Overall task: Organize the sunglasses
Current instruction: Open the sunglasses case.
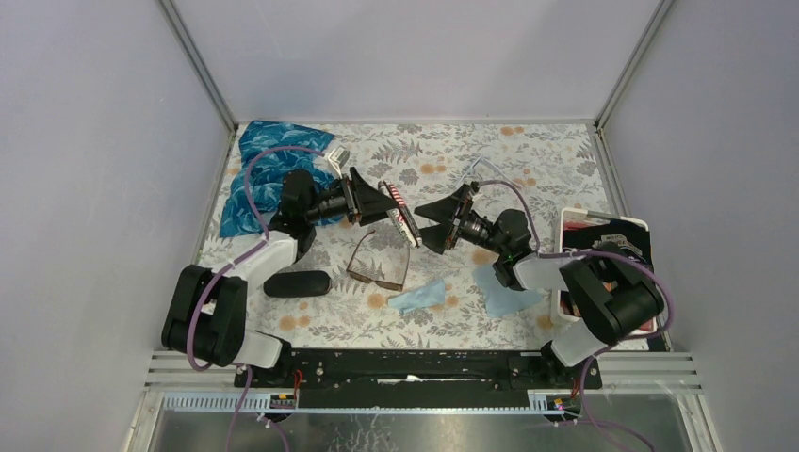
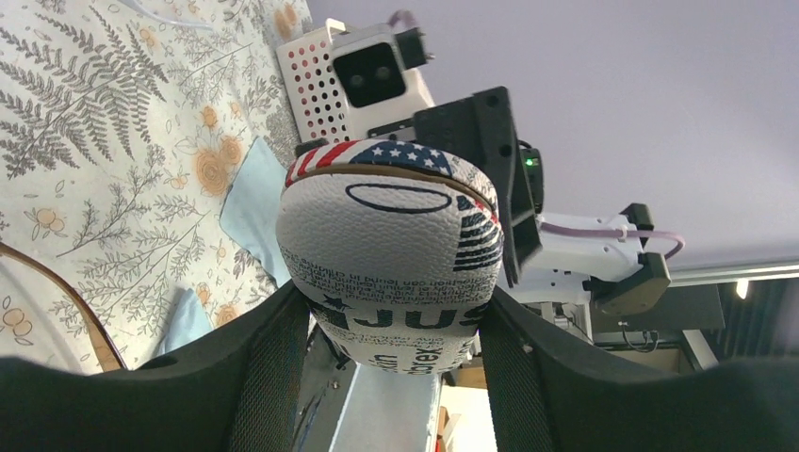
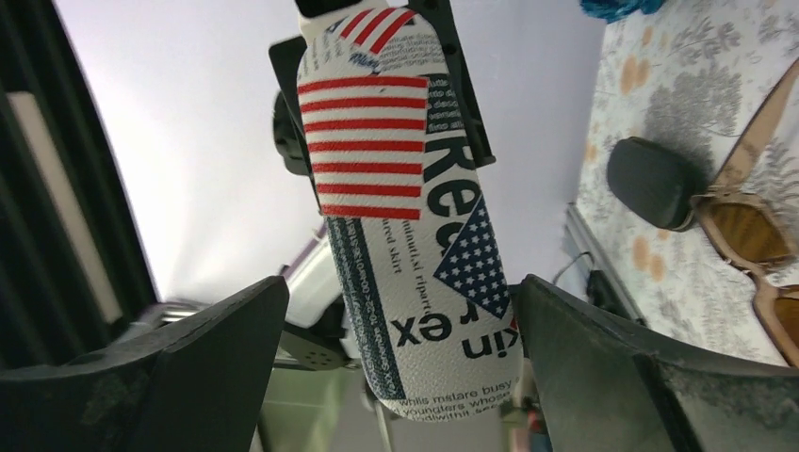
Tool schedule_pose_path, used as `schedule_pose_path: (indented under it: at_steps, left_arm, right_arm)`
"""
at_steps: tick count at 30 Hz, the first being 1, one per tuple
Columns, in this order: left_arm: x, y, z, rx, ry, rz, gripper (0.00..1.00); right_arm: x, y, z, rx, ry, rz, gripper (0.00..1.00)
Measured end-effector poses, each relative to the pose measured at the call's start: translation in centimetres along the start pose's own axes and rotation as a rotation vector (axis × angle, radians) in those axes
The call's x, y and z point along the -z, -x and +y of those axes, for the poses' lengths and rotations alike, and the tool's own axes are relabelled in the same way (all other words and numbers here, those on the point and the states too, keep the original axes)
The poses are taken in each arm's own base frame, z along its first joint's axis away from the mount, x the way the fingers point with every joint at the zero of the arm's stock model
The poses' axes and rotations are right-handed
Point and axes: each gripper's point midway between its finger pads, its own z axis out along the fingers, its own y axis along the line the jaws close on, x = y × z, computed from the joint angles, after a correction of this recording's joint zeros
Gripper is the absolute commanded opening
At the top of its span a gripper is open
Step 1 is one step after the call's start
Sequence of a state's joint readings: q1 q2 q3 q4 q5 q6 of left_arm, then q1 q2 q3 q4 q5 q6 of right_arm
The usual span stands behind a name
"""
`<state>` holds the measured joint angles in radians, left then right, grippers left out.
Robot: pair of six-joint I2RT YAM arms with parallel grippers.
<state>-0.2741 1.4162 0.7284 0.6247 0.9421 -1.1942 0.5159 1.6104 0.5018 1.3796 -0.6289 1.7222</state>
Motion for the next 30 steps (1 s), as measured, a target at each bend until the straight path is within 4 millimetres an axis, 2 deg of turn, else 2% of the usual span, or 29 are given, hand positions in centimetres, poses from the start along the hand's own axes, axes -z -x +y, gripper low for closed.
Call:
schedule_pose_path:
  at_steps: [8,15,21,25,30]
  left_arm:
    - [-0.4,0.2,0.9,0.070,0.049,0.016,0.00]
    - [-0.5,0.2,1.5,0.095,0.067,0.019,0.00]
    - [-0.5,0.3,1.6,0.103,0.071,0.013,0.00]
    - [-0.6,0.5,1.7,0.104,0.075,0.004,0.00]
    - [-0.6,0.6,1.9,0.110,0.086,-0.005,0.00]
  right_arm:
    - [0.2,-0.7,-0.4,0.197,-0.087,0.035,1.00]
    - [0.2,-0.9,-1.3,0.230,-0.123,0.067,1.00]
    - [-0.1,-0.8,-2.2,0.202,-0.118,0.078,0.96]
    - [-0.4,-0.6,-2.6,0.168,-0.104,0.085,0.83]
    - [-0.7,-0.5,-2.3,0.108,-0.033,0.087,0.55]
